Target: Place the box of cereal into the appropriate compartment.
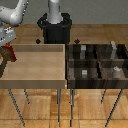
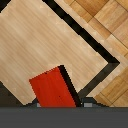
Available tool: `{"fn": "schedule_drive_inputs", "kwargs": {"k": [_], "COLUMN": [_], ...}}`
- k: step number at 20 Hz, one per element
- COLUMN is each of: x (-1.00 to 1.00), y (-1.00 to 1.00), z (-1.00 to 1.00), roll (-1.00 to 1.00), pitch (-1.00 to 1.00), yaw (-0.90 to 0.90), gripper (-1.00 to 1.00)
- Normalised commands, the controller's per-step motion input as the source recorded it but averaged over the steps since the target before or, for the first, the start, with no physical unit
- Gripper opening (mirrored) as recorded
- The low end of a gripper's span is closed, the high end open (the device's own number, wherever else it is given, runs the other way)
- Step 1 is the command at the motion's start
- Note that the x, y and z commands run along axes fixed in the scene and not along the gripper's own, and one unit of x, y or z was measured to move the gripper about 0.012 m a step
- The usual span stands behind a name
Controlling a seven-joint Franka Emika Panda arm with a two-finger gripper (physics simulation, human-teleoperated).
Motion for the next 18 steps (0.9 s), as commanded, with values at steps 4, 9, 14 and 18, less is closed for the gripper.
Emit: {"fn": "schedule_drive_inputs", "kwargs": {"k": [4, 9, 14, 18], "x": [-1.00, -1.00, -0.80, 0.00], "y": [0.00, 0.00, 0.03, 0.75], "z": [0.00, 0.00, 0.00, 0.00], "roll": [0.00, 0.00, 0.00, 0.00], "pitch": [0.00, 0.00, 0.00, 0.00], "yaw": [0.00, 0.00, 0.00, 0.00], "gripper": [-1.00, -1.00, -1.00, -1.00]}}
